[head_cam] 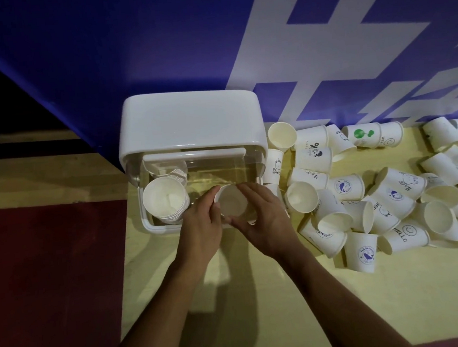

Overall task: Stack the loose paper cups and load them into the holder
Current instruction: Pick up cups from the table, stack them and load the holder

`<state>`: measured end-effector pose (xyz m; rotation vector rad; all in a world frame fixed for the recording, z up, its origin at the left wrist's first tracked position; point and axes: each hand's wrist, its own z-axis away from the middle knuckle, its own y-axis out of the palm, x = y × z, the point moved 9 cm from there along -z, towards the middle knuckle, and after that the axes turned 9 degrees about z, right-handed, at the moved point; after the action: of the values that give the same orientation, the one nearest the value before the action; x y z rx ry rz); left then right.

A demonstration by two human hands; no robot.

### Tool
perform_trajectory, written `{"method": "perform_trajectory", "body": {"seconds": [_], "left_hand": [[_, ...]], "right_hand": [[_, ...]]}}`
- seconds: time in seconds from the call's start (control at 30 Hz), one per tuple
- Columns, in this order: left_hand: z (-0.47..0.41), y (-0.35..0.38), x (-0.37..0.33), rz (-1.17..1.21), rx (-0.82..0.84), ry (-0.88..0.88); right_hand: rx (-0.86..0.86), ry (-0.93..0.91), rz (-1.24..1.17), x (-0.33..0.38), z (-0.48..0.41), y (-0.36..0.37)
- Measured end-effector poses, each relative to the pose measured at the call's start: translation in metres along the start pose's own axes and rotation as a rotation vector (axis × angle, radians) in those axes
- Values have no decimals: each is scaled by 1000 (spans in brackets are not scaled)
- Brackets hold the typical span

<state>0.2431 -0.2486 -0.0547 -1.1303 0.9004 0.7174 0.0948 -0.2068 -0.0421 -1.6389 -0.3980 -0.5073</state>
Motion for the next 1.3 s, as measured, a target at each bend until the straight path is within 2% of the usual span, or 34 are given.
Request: {"method": "perform_trajectory", "body": {"seconds": [0.17,0.43,0.57,0.67,0.8,1.03,1.17,1.3], "left_hand": [[1,4,4,-71,36,14],[0,8,8,-75,54,9],[10,1,-1,-7,22,-2],[30,-9,-32,26,-9,101],[47,3,-96,58,64,271],[2,97,-212,-93,209,471],[-45,181,-230,-374,324,597],[-95,271,-222,-726,519,543]], "right_hand": [[26,75,149,-13,3,9],[75,105,153,-14,2,10],[21,105,47,-7,8,-5],[-20,86,-27,2,19,-35],[-72,181,-16,-9,38,-97],[-252,332,24,-82,69,-217],[-247,439,8,-149,88,-250],[-219,483,2,-216,101,-272]]}}
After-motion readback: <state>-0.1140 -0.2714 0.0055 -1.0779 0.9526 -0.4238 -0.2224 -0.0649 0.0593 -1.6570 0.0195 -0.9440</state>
